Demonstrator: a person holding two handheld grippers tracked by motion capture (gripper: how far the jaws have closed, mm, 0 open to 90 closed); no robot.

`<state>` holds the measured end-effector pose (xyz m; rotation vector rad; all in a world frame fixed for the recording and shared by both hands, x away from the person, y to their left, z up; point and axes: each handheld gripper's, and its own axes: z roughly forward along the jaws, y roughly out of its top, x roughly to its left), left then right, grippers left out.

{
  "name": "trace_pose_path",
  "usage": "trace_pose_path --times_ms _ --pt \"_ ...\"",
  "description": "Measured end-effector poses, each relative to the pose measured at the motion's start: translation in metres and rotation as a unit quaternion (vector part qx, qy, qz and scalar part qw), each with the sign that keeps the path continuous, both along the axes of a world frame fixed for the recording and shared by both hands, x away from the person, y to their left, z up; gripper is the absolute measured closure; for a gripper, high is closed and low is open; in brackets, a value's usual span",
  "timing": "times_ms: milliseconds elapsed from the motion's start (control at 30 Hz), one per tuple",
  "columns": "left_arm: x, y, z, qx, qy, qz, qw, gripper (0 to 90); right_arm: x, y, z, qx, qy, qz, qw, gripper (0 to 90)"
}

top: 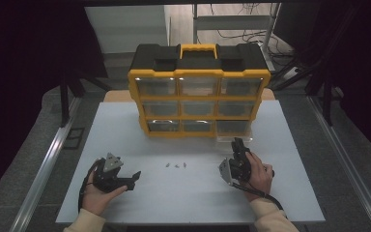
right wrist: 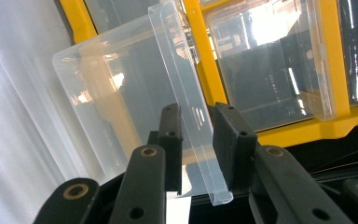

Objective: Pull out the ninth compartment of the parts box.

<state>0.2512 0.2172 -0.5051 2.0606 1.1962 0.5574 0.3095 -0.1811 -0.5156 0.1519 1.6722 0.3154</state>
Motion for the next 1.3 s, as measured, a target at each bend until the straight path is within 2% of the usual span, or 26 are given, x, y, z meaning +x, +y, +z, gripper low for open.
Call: trace_pose_path --times_ms 467,1300 --pt "0.000 0.001 0.000 0.000 -0.001 0.000 1.0000 9.3 -0.006 -0.001 0.001 -0.003 0.008 -0.003 1.0000 72.6" --pt "0.000 0.001 0.001 -0.001 0.000 0.002 1.0000 9.3 -0.012 -0.001 0.000 -0.001 0.005 -0.002 1.0000 72.2"
